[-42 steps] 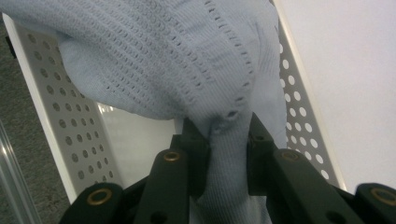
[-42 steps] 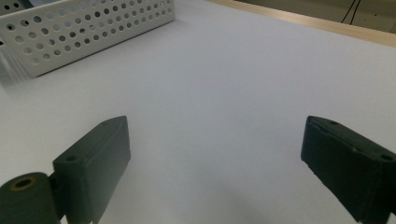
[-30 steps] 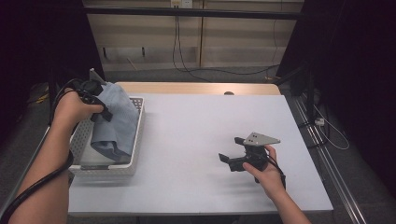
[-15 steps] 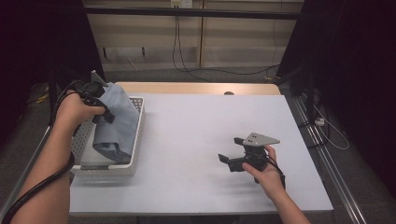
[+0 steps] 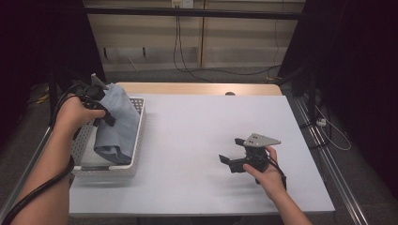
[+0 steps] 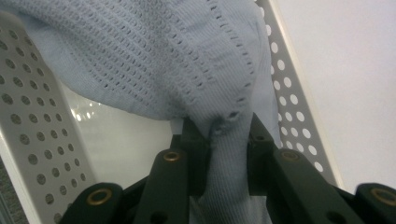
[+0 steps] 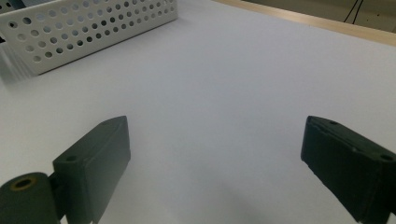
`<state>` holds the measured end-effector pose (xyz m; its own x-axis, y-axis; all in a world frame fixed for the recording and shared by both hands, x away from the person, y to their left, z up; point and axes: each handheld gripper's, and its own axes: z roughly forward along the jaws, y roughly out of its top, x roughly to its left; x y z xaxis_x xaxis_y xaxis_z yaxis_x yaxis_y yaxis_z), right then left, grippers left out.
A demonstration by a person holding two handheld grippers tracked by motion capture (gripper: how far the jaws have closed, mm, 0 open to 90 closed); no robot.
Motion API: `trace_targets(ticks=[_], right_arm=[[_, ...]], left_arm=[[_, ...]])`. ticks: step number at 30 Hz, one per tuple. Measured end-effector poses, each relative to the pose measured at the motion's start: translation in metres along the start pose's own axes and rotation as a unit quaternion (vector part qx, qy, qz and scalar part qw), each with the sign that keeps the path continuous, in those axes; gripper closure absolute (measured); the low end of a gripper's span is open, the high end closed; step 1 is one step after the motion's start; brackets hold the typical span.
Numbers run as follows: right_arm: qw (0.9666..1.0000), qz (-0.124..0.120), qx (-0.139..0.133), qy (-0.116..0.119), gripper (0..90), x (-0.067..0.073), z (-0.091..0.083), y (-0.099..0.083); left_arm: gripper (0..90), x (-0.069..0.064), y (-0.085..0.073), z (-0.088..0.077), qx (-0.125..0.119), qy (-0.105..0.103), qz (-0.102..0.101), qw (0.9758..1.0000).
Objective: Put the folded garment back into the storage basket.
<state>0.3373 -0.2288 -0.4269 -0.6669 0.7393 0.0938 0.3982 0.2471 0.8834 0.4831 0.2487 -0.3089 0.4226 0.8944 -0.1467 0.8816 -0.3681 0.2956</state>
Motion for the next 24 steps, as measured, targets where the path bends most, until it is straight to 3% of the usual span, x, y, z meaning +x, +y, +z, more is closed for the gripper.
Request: trace_targets(ticks=[24], right_arm=[[1.0, -0.002, 0.002, 0.001, 7.6, 0.0013, 0.0014, -0.0003]], left_arm=[[75.5, -0.0038, -0.0083, 0.0054, 0.007, -0.019, 0.004, 0.9998]])
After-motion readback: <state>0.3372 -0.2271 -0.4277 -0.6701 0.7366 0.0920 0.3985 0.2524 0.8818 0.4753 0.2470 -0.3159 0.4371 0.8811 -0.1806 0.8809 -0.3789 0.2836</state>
